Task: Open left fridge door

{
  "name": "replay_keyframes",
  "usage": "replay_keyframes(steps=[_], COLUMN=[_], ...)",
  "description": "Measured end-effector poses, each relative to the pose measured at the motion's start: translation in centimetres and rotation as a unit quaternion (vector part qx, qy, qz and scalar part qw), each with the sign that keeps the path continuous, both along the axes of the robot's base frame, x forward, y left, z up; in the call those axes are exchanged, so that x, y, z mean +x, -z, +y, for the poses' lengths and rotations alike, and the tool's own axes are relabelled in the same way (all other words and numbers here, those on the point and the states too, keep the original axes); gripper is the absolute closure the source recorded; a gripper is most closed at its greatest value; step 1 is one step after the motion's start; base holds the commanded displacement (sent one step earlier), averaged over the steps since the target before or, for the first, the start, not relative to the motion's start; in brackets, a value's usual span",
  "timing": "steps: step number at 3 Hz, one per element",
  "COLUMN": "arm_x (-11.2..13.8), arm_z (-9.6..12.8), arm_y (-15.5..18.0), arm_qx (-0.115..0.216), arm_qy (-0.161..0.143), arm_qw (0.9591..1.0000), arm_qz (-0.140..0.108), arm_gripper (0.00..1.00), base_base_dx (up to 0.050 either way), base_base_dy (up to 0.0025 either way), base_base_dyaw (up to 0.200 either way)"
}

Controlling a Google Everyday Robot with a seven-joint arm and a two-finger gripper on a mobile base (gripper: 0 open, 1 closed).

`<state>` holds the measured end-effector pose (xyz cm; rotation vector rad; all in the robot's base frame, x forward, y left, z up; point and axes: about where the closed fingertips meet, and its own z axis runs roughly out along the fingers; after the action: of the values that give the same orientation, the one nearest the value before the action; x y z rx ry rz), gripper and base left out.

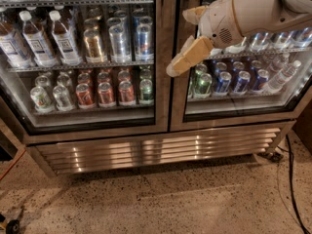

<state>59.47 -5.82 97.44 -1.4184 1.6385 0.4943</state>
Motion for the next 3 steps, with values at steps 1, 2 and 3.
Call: replay_keyframes(steps=[1, 2, 3], arm_x=[2.22, 2.36, 3.22], arm_z=[1.94, 1.94, 2.44], arm_y=[-1.23, -1.36, -1.10], arm_qx=[0.026, 0.027, 0.022], arm_qy=[-0.018, -0.018, -0.017], arm_qw=[0.9992, 0.9991, 0.9991], arm_qz=[-0.025, -0.026, -0.033], arm_gripper=[0.00, 0.00, 0.00], base_base_dx=[0.000, 0.000, 0.000], base_base_dy=[0.00000, 0.00000, 0.00000], base_base_dyaw=[0.000, 0.000, 0.000])
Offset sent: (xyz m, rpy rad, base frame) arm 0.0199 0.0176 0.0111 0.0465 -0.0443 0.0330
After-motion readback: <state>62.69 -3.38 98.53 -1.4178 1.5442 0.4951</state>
